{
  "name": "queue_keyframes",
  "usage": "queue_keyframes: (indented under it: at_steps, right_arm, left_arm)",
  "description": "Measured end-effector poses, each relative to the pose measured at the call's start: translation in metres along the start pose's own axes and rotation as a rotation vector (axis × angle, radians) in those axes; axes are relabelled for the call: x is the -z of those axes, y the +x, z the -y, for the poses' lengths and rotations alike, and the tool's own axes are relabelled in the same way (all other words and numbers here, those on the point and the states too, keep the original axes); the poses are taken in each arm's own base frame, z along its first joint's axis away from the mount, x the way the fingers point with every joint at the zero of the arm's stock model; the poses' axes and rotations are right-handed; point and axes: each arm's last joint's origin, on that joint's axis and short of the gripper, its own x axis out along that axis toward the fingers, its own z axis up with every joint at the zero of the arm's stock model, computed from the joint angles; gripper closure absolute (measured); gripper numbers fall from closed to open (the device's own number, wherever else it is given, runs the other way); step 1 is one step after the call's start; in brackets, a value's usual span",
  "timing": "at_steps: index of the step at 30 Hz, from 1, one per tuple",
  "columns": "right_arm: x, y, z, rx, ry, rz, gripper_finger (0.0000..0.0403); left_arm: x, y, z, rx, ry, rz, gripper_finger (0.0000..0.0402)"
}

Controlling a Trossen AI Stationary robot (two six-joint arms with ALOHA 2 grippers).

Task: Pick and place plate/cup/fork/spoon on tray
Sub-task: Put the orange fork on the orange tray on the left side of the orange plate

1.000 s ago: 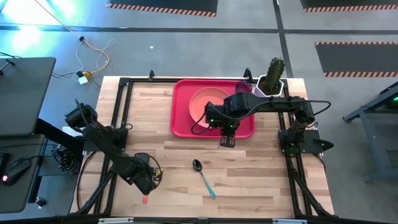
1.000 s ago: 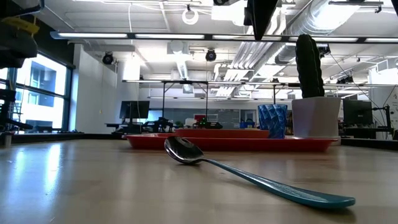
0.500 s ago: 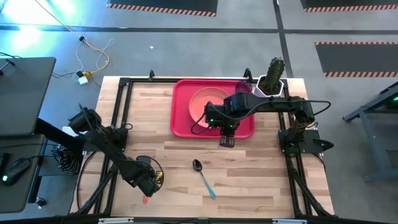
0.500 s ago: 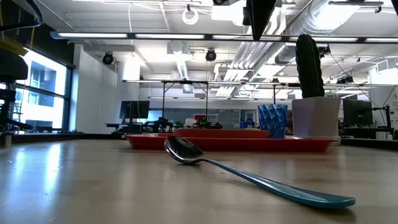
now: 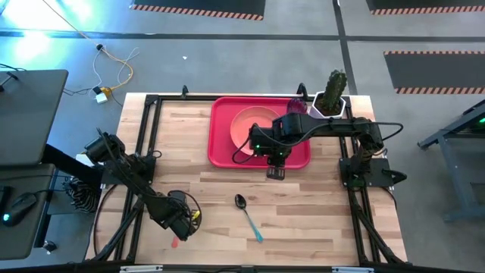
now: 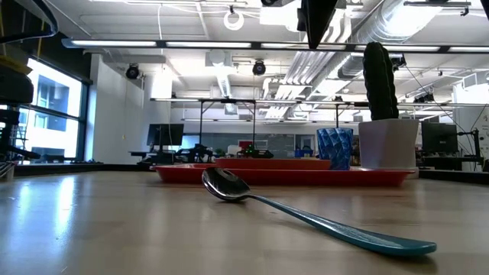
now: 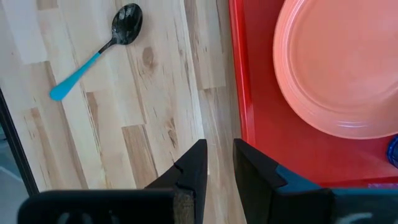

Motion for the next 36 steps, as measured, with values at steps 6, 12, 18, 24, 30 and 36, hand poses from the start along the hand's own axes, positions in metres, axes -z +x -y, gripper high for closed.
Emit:
queue_keyframes:
  at_steps: [6, 12, 18, 24, 30, 36]
  right_arm:
    - [0.0, 0.0, 0.0, -0.001, 0.004, 0.002, 0.0334]
    - [0.0, 0.0, 0.0, -0.001, 0.037, 0.003, 0.0334]
    - [-0.001, 0.0, 0.0, -0.001, 0.085, 0.005, 0.0334]
    - [-0.001, 0.0, 0.0, -0.003, 0.128, 0.013, 0.0334]
    - [-0.003, 0.0, -0.001, -0.006, 0.169, 0.03, 0.0334]
    - [-0.005, 0.0, 0.0, 0.036, 0.214, 0.066, 0.0334]
  left_arm:
    - [-0.001, -0.006, -0.002, 0.02, 0.006, -0.008, 0.0392]
    - [-0.007, -0.024, -0.003, 0.138, 0.013, 0.04, 0.0397]
    - [-0.022, -0.043, 0.0, 0.28, 0.015, 0.141, 0.0396]
    - [-0.049, -0.06, 0.007, 0.335, 0.049, 0.229, 0.0396]
    - [-0.083, -0.074, 0.015, 0.354, 0.133, 0.289, 0.0396]
    - [-0.121, -0.086, 0.021, 0.357, 0.216, 0.35, 0.0396]
